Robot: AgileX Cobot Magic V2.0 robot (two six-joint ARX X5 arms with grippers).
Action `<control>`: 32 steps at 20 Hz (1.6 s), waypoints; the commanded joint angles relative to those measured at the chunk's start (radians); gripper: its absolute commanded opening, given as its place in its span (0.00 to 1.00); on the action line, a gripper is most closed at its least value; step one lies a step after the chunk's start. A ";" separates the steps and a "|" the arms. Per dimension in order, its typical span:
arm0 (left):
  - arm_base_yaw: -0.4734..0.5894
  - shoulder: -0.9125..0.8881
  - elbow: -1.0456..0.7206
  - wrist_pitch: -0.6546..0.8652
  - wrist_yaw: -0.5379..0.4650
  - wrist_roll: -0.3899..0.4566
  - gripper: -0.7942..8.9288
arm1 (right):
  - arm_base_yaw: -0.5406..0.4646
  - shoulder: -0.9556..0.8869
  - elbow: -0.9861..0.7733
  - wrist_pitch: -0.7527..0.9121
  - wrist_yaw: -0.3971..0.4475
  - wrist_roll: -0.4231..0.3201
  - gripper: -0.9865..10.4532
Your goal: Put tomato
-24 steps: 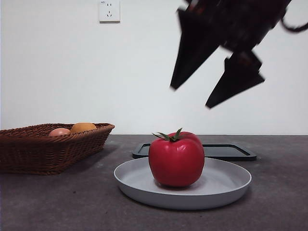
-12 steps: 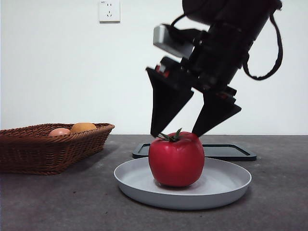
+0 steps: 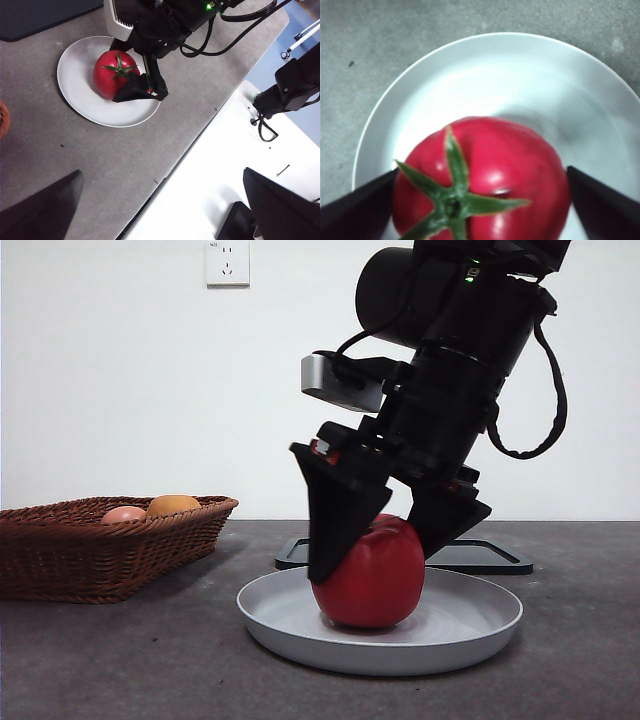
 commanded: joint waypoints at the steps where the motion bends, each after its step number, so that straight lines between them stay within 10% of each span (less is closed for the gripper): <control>1: -0.003 0.005 0.013 0.006 0.008 0.010 0.59 | 0.010 0.021 0.019 0.002 0.012 -0.001 0.31; 16: -0.003 0.005 0.013 0.007 0.008 0.010 0.59 | -0.108 -0.041 0.219 0.058 0.097 0.000 0.22; 32: -0.003 0.005 0.013 0.004 0.008 0.010 0.59 | -0.325 0.454 0.631 0.005 0.066 -0.014 0.22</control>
